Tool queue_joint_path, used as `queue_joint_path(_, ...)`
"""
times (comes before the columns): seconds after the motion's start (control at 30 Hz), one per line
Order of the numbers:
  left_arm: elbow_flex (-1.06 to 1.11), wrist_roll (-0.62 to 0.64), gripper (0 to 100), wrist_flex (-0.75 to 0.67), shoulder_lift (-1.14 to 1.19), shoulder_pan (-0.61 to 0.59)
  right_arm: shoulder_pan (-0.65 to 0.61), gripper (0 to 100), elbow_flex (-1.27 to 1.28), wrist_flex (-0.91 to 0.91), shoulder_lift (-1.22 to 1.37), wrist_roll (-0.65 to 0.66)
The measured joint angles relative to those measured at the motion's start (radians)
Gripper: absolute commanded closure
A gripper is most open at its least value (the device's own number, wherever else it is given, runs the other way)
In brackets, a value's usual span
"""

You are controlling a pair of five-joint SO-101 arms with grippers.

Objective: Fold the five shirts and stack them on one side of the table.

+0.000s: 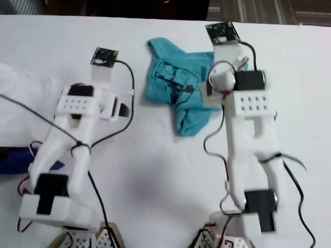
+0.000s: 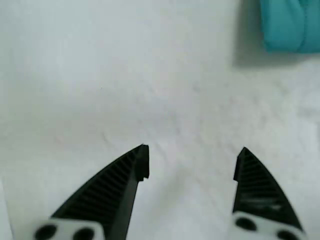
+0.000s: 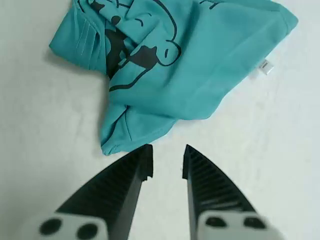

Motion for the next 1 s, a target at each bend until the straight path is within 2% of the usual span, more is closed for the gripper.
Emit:
queue_joint_path(0.2, -0.097, 0.0, 72, -0.005, 0.158, -0.002, -0.014, 89.0, -0.143, -0.015, 0.158, 0.0)
queue_joint_path(0.37, -0.184, 0.003, 72, -0.069, 0.282, 0.0, -0.014, 88.6, -0.167, -0.069, 0.273, 0.006)
queue_joint_path(0.43, -0.221, 0.035, 72, -0.08, 0.322, -0.002, -0.014, 84.9, -0.167, -0.075, 0.324, 0.006)
queue_joint_path(0.6, -0.279, 0.126, 72, -0.084, 0.39, 0.008, -0.014, 64.5, -0.196, -0.1, 0.457, 0.006)
queue_joint_path(0.67, -0.284, 0.15, 72, -0.084, 0.407, 0.008, -0.014, 60.0, -0.232, -0.103, 0.511, 0.006)
queue_joint_path(1.0, -0.288, 0.175, 72, -0.084, 0.442, 0.008, -0.12, 60.2, -0.407, -0.106, 0.743, 0.006)
